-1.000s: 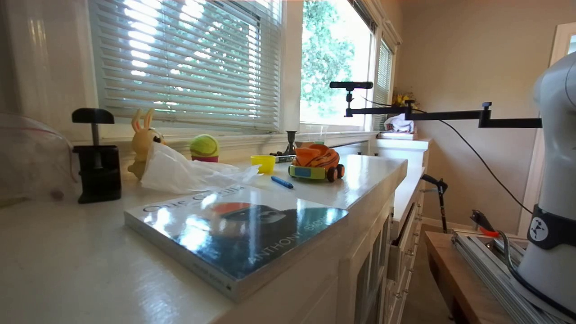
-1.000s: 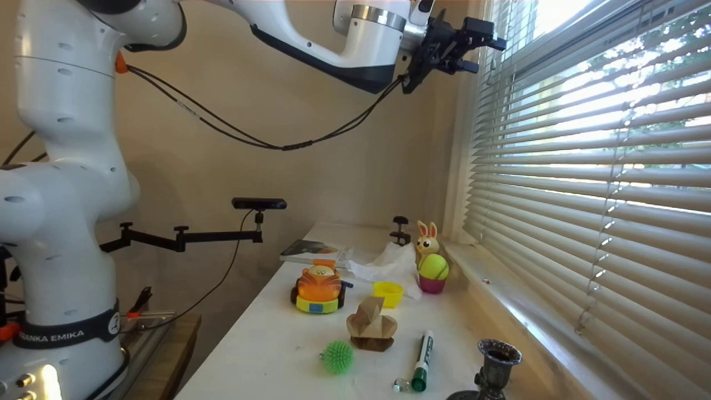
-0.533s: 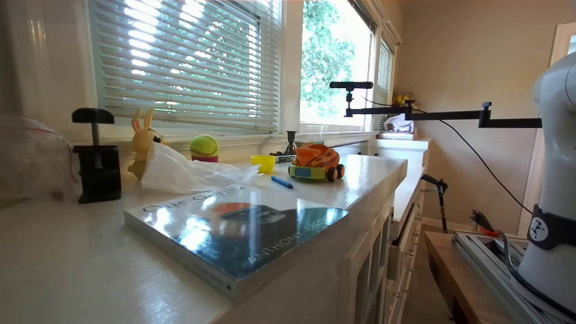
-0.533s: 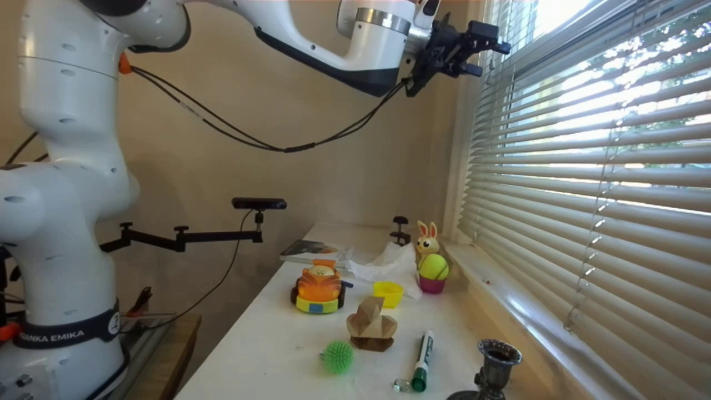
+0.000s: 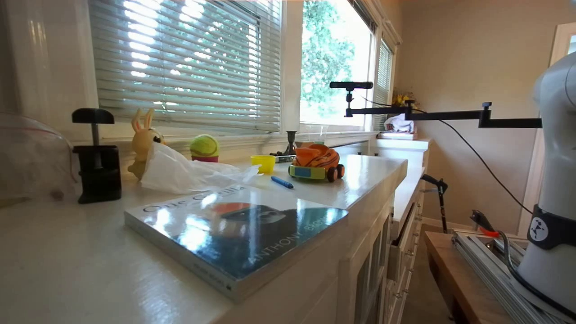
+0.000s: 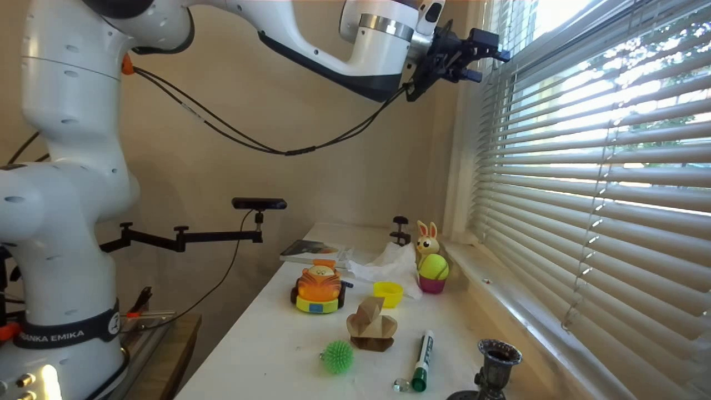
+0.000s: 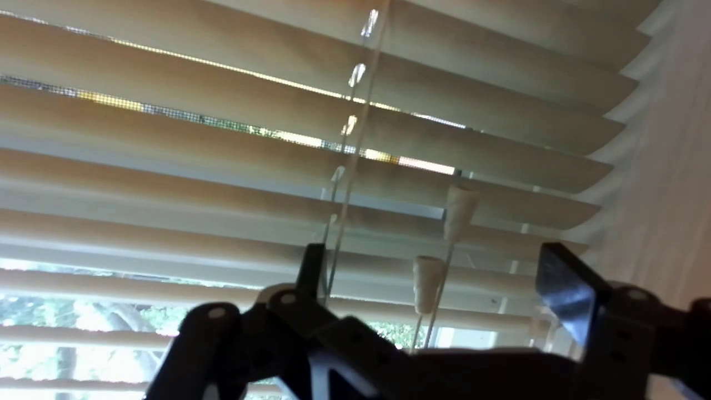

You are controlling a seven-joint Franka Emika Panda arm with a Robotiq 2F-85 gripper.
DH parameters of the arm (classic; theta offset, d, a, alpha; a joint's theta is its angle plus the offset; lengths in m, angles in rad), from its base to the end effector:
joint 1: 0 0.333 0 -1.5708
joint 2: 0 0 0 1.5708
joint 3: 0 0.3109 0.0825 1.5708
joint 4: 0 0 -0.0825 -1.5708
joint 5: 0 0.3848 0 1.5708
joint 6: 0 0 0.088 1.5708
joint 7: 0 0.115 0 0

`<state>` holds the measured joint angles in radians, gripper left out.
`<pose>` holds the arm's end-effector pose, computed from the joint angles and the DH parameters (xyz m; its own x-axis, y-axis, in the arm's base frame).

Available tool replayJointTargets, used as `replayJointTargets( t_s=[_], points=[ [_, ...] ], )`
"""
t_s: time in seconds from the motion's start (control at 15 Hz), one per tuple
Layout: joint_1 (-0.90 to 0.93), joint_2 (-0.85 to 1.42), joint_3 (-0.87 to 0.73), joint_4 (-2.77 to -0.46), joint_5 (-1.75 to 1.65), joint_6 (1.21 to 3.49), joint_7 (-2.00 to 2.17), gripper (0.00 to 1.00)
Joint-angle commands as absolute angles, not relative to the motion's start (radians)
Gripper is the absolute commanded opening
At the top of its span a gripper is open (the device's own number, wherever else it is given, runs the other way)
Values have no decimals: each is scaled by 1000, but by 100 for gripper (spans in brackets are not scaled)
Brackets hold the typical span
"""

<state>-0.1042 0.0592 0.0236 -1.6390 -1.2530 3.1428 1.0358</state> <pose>0.6151 0.0338 0.6843 0.1403 0.2035 0.9690 -0.0504 -0.9759 0.2123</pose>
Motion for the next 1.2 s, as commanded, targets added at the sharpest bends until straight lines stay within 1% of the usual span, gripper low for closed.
replayJointTargets(
  t_s=[0.0,0.13,0.27,0.4,0.73,0.8,0.87,0.93,1.0,1.13],
  points=[
    [-104,88,19,-1593,-1281,3172,1063,96],
    [-104,89,19,-1592,-1282,3172,1062,94],
    [-102,86,19,-1593,-1284,3170,1063,96],
    [-100,83,21,-1595,-1283,3169,1062,95],
    [-95,78,26,-1601,-1281,3158,1060,90],
    [-95,78,26,-1601,-1281,3159,1060,80],
    [-95,79,26,-1601,-1281,3159,1059,65],
    [-95,79,25,-1600,-1282,3159,1059,63],
    [-95,79,25,-1600,-1283,3159,1059,57],
    [-95,78,25,-1599,-1283,3158,1059,42]
  ],
)
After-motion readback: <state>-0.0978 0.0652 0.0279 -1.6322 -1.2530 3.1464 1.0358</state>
